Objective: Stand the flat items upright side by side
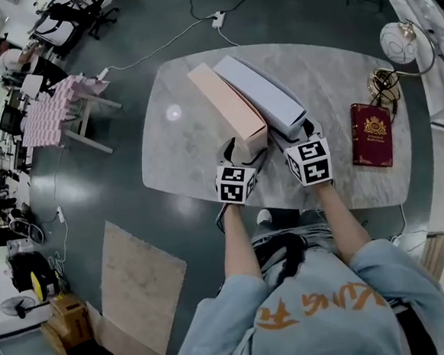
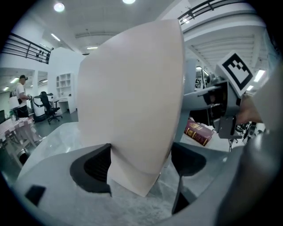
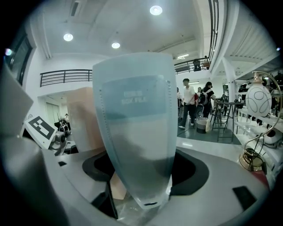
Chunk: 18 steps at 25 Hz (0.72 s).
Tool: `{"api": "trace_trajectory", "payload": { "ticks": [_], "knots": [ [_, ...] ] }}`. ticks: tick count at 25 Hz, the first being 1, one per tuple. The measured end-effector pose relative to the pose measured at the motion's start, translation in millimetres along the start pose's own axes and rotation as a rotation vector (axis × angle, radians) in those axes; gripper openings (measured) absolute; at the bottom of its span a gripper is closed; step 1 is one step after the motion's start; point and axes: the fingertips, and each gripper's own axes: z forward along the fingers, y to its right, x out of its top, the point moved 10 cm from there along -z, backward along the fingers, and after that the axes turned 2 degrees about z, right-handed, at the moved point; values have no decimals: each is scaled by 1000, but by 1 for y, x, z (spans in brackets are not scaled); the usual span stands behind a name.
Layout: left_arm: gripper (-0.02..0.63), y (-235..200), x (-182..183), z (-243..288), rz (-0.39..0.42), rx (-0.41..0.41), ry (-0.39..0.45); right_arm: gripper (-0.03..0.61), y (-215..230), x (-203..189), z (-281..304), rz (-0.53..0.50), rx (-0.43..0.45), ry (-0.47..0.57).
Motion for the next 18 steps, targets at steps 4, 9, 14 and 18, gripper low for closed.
{"api": "trace_trajectory", "payload": {
  "ticks": [4,9,14,18],
  "knots": [
    [420,-10,-2,-1,44,-77,12,345,-15,-1,-3,-4,-70,-3],
    [421,-27,-10,-8,74,-142,7,344,-38,-5,-3,-1,-106,-22],
    [420,-46,-13,-18,92,-201,4,339,-64,-3,-1,37,-129,-33],
    [420,-56,-16,-23,118,-235,1,337,-80,-4,0,89,-166,-44]
  ]
}}
